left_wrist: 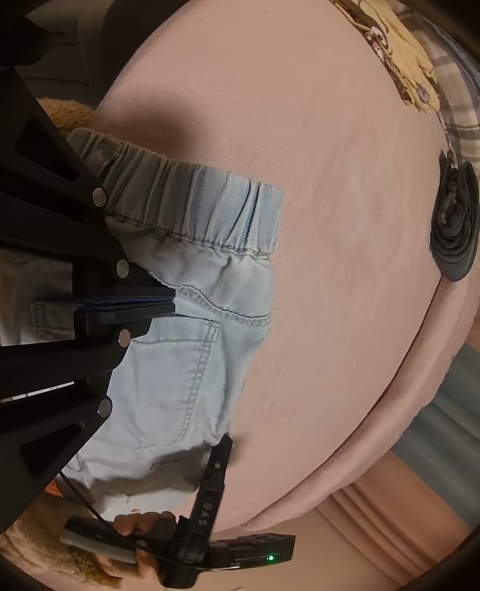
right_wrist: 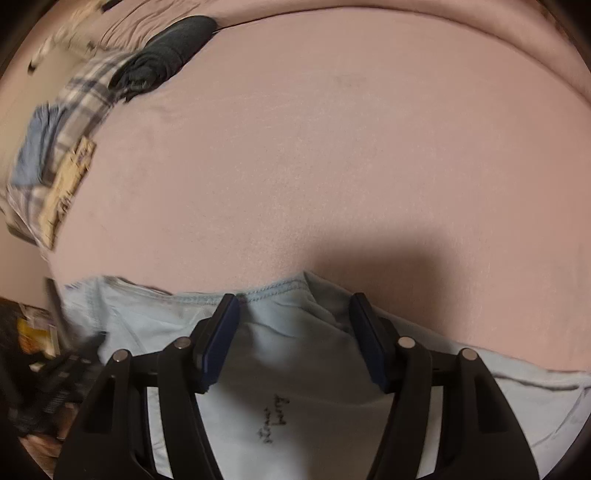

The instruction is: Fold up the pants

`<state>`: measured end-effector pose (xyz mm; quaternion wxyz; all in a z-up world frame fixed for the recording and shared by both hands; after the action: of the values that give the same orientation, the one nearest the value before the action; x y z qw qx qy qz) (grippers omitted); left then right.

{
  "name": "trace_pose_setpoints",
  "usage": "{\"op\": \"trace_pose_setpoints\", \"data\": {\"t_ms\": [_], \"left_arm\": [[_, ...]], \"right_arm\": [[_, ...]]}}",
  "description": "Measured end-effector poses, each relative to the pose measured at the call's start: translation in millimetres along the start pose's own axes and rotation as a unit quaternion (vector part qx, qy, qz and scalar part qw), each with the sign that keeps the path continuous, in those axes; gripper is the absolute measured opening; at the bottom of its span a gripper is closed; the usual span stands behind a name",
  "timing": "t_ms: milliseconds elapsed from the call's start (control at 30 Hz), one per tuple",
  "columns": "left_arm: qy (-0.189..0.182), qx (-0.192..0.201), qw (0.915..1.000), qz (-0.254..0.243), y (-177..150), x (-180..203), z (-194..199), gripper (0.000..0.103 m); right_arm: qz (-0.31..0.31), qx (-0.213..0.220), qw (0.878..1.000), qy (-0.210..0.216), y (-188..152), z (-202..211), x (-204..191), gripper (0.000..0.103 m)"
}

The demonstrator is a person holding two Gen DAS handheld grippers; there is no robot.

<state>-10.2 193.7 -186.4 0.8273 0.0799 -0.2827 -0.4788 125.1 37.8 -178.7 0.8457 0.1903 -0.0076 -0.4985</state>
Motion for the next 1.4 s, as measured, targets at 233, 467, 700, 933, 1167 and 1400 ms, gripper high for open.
{"op": "trace_pose_setpoints", "data": {"t_ms": [233, 467, 700, 933, 1167, 1400], "left_arm": [[0.049, 0.009, 0.9987, -0.013, -1, 3, 15, 0.006], [0.021, -0.01, 0.9997, 0.0, -11, -9, 6, 0.006], [0.057, 0.011, 0.9979, -0.028, -14, 0, 7, 0.006], [0.073, 0.016, 0.9962, -0.045, -18, 17, 24, 0.007], [-0.002, 0.066, 0.994, -0.087, 5, 88, 47, 0.072], [-0.018, -0.005, 0.9902, -0.139, -14, 129, -26, 0.072]], "right_arm": [[0.022, 0.065, 0.997, -0.041, 4, 28, -11, 0.009], [0.011, 0.035, 0.997, -0.065, 5, -9, 7, 0.008], [0.064, 0.062, 0.987, -0.134, 10, -14, 3, 0.01], [0.041, 0.097, 0.989, -0.102, 4, 23, 9, 0.034], [-0.024, 0.155, 0.985, -0.073, -29, 98, 68, 0.054], [-0.164, 0.106, 0.971, -0.141, -109, 106, 198, 0.054]]}}
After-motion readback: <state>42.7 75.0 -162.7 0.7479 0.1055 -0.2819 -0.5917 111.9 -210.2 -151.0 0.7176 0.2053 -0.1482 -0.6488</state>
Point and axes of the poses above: each gripper's, at about its wrist camera, not at the fingertips, and z roughly against the way its jaws point, x to its right, y to its top, the point moved 8 cm from there along -z, roughly the way its jaws point, and after that the axes turned 1 degree about -z, right-handed, at the moved point
